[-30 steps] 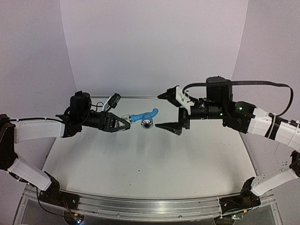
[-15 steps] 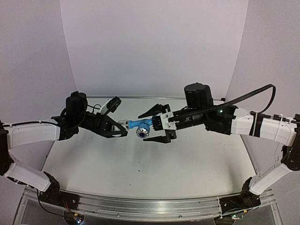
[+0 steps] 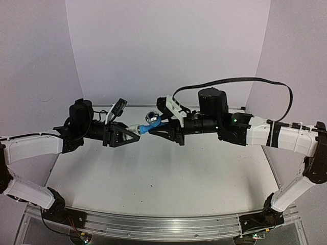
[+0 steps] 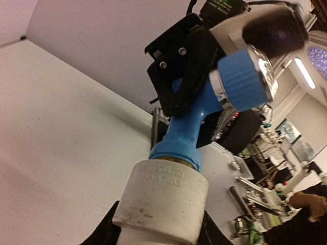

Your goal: Install the water faucets

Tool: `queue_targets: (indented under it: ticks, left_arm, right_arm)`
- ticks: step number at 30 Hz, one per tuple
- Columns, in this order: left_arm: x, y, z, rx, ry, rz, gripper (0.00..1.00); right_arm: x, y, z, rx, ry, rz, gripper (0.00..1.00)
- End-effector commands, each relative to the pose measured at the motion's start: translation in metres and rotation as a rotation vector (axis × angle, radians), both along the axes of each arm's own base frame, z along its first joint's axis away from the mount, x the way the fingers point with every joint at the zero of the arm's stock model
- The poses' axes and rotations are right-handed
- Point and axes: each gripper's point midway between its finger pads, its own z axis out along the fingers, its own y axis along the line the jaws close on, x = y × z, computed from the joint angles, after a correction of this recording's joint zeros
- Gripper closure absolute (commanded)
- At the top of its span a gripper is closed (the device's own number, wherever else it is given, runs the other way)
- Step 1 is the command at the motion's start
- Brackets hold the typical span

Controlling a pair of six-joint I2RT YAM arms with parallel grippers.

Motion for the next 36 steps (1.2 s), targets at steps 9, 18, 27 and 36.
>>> queue_targets:
  ticks: [9, 18, 27, 36]
  left_arm:
    - [0.134, 0.029, 0.106, -0.047, -1.168, 0.805, 1.00]
    - [0.091, 0.037, 0.060, -0.108, -0.577, 0.660, 1.00]
    - [0.019, 0.001, 0.018, -0.038, 0.176, 0.147, 1.00]
    - [-0.044, 0.006, 0.030, -0.053, 0.110, -0.089, 1.00]
  right_arm:
    - [0.077, -0.020, 0.036, 0.452, 1.608, -0.418, 0.84]
    - [0.078, -0.074, 0.072, 0.376, 0.662, -0.508, 0.02]
    - [0.053, -0.063, 0.021, -0.084, -0.308, -0.199, 0.02]
    - [-0.002, -0.037, 0.019, 0.006, -0.252, 0.185, 0.02]
